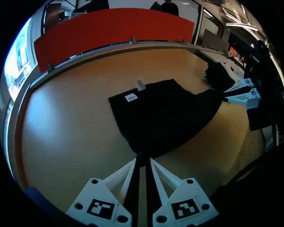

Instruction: Fold towel

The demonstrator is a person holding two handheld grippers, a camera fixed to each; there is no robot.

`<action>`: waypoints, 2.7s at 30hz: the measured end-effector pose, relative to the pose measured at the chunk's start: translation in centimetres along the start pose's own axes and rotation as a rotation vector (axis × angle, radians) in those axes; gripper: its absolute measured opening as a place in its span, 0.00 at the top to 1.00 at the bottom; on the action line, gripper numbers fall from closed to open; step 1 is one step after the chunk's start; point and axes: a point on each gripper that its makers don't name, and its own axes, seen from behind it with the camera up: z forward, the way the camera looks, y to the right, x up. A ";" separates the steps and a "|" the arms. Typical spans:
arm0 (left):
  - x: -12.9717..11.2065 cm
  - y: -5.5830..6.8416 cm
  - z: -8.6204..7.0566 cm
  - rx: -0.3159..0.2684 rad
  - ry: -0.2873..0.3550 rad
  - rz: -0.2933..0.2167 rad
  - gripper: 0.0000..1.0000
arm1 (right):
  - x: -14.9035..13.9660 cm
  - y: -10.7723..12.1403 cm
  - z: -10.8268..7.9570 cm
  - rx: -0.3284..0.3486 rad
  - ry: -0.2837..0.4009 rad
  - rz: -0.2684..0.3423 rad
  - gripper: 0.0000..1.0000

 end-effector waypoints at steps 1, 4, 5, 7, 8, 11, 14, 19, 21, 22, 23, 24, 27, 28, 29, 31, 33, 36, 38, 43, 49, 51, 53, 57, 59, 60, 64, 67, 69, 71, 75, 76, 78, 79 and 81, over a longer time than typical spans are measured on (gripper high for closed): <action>0.0 0.2 -0.3 0.000 0.000 -0.003 0.90 | 0.1 -0.1 -0.3 0.000 0.001 0.001 0.86; -0.1 0.7 -1.1 -0.002 0.001 -0.013 0.90 | 0.3 -0.3 -0.9 0.001 0.001 0.001 0.86; -0.2 0.9 -1.4 -0.003 0.001 -0.017 0.90 | 0.4 -0.3 -1.1 0.001 0.000 0.001 0.86; -0.3 1.1 -1.9 -0.004 0.002 -0.022 0.90 | 0.5 -0.6 -1.7 0.004 0.000 -0.002 0.86; -0.3 1.3 -2.1 -0.004 0.003 -0.025 0.90 | 0.5 -0.7 -1.9 0.005 0.000 -0.004 0.86; -0.3 1.4 -2.9 -0.002 0.008 -0.031 0.90 | 0.8 -1.1 -2.7 0.011 0.000 -0.009 0.86; -0.3 1.6 -3.6 -0.001 0.011 -0.039 0.90 | 1.0 -1.5 -3.3 0.017 0.002 -0.011 0.86; 0.1 1.9 -4.7 -0.005 0.020 -0.054 0.90 | 1.4 -2.0 -4.5 0.022 0.008 -0.010 0.86; 0.2 2.0 -5.2 -0.007 0.024 -0.059 0.90 | 1.5 -2.1 -4.9 0.024 0.008 -0.009 0.86; 0.3 2.0 -5.4 -0.007 0.027 -0.061 0.90 | 1.5 -2.2 -5.1 0.025 0.008 -0.010 0.86; 0.4 2.1 -5.6 -0.008 0.030 -0.063 0.90 | 1.5 -2.3 -5.3 0.025 0.008 -0.011 0.86; 0.4 2.2 -5.8 -0.009 0.032 -0.065 0.90 | 1.5 -2.3 -5.4 0.025 0.008 -0.011 0.86; 0.4 2.3 -6.2 -0.011 0.036 -0.068 0.90 | 1.3 -2.4 -5.6 0.025 0.005 -0.010 0.86; 0.4 2.3 -6.1 -0.010 0.036 -0.069 0.90 | 1.2 -2.4 -5.6 0.026 0.003 -0.008 0.86; 0.3 2.3 -6.1 -0.009 0.035 -0.070 0.90 | 1.1 -2.4 -5.6 0.027 0.002 -0.006 0.86; 0.4 2.3 -6.0 -0.007 0.036 -0.070 0.90 | 1.1 -2.4 -5.5 0.027 0.001 -0.004 0.86; 0.5 2.2 -5.8 -0.005 0.038 -0.070 0.90 | 1.0 -2.3 -5.4 0.026 -0.001 -0.002 0.86; 0.9 2.1 -5.6 -0.002 0.046 -0.070 0.90 | 1.0 -2.0 -5.2 0.022 -0.005 -0.007 0.86; 1.3 2.0 -5.4 0.001 0.054 -0.071 0.90 | 1.1 -1.7 -4.9 0.018 -0.008 -0.012 0.86; 2.7 1.3 -4.6 0.008 0.072 -0.073 0.90 | 1.6 -0.9 -4.0 0.009 -0.010 -0.020 0.86; 4.0 0.4 -3.2 0.020 0.084 -0.065 0.90 | 2.3 0.4 -2.5 -0.004 -0.022 -0.029 0.86; 4.4 0.2 -2.6 0.024 0.087 -0.065 0.90 | 2.4 0.8 -2.0 -0.009 -0.029 -0.032 0.86; 4.8 -0.1 -2.1 0.026 0.091 -0.068 0.90 | 2.6 1.2 -1.4 -0.015 -0.035 -0.034 0.86; 5.4 -0.5 -0.9 0.029 0.098 -0.079 0.90 | 3.0 1.9 0.0 -0.024 -0.041 -0.031 0.86; 5.7 -0.8 -0.3 0.030 0.101 -0.083 0.90 | 3.3 2.2 0.7 -0.027 -0.041 -0.026 0.86; 5.9 -0.9 0.0 0.032 0.103 -0.083 0.90 | 3.4 2.3 1.1 -0.029 -0.042 -0.024 0.86; 6.5 -1.7 1.3 0.040 0.110 -0.081 0.91 | 3.6 2.9 2.5 -0.040 -0.051 -0.016 0.86; 6.9 -2.1 2.2 0.042 0.114 -0.076 0.90 | 3.6 3.4 3.5 -0.050 -0.060 -0.012 0.86; 7.0 -2.3 2.9 0.042 0.114 -0.072 0.90 | 3.5 3.6 4.2 -0.055 -0.066 -0.008 0.86; 7.0 -2.5 3.5 0.043 0.110 -0.068 0.90 | 3.4 3.8 5.0 -0.058 -0.073 -0.002 0.86; 6.6 -3.0 4.8 0.051 0.095 -0.063 0.90 | 3.1 4.0 6.3 -0.059 -0.083 0.016 0.86; 6.5 -3.1 5.0 0.053 0.092 -0.062 0.90 | 2.9 4.0 6.6 -0.059 -0.086 0.021 0.86; 6.3 -3.3 5.5 0.056 0.086 -0.062 0.90 | 2.6 4.1 7.2 -0.059 -0.092 0.030 0.86; 6.1 -3.4 5.8 0.055 0.083 -0.063 0.90 | 2.4 4.2 7.5 -0.060 -0.096 0.033 0.86; 5.8 -3.5 6.3 0.056 0.076 -0.064 0.90 | 2.0 4.3 8.0 -0.062 -0.105 0.038 0.86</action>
